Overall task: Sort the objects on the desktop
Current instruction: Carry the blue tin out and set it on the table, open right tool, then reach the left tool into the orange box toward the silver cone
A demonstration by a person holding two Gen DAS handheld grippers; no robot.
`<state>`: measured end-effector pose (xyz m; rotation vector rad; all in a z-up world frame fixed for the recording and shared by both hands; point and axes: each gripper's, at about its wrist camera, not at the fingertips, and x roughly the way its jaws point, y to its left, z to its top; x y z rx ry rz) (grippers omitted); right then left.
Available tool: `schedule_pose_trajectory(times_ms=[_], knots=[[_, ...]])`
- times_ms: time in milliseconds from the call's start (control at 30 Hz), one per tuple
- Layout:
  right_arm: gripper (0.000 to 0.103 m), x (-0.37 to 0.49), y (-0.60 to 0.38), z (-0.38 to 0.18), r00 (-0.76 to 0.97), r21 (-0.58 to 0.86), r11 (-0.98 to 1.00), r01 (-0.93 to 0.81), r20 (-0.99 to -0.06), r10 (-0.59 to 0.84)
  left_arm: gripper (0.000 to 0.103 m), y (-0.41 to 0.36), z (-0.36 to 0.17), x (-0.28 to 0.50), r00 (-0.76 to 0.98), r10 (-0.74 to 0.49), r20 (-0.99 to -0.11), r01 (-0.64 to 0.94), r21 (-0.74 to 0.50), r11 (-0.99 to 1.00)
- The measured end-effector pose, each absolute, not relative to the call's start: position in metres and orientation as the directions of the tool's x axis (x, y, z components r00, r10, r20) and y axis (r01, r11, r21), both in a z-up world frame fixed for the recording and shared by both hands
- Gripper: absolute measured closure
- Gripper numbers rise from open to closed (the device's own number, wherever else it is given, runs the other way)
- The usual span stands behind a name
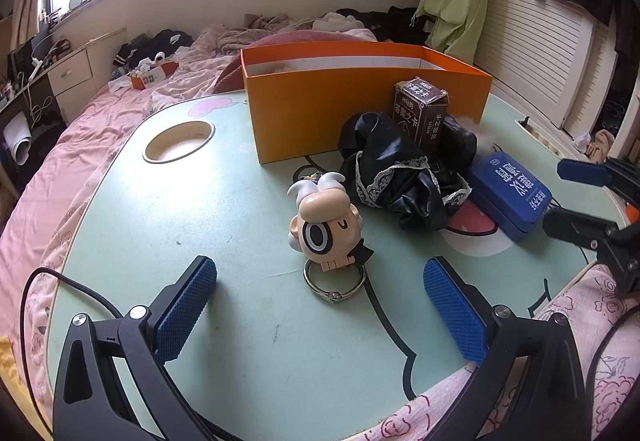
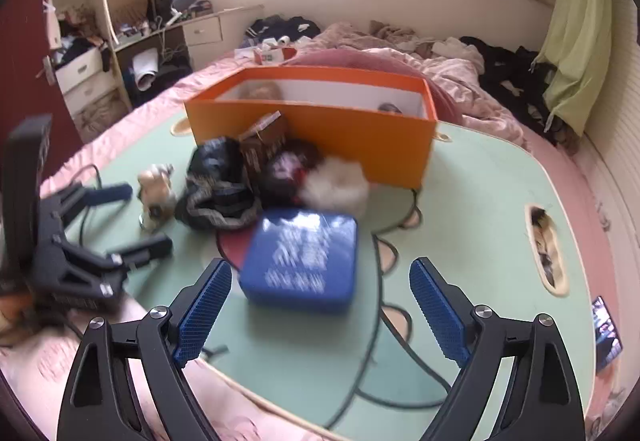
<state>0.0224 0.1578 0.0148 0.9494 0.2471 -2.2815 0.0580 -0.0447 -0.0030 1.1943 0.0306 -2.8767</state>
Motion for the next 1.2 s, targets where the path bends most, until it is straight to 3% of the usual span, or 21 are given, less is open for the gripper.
schedule_pose_trajectory(times_ms=[167, 967, 1200], knots=[[0.0, 0.027, 0.166, -0.006, -0.521, 0.096, -0.78, 0.619, -0.693, -0.499, 0.0, -0.044, -0.003, 0.058, -0.706, -0.018, -0.708, 0.031, -0.006, -0.999], [0.0, 0.035, 0.174, -0.005, -0.569, 0.081, -0.805, 0.587, -0.666, -0.482, 0.0, -0.06, 0.0, 0.056, -0.681, -0.017, -0.733, 0.044, -0.018, -0.999], [0.0, 0.034, 0.173, -0.004, -0.568, 0.084, -0.803, 0.589, -0.665, -0.486, 0.0, -0.058, 0.055, 0.076, -0.8, -0.033, -0.599, 0.045, -0.006, -0.999]])
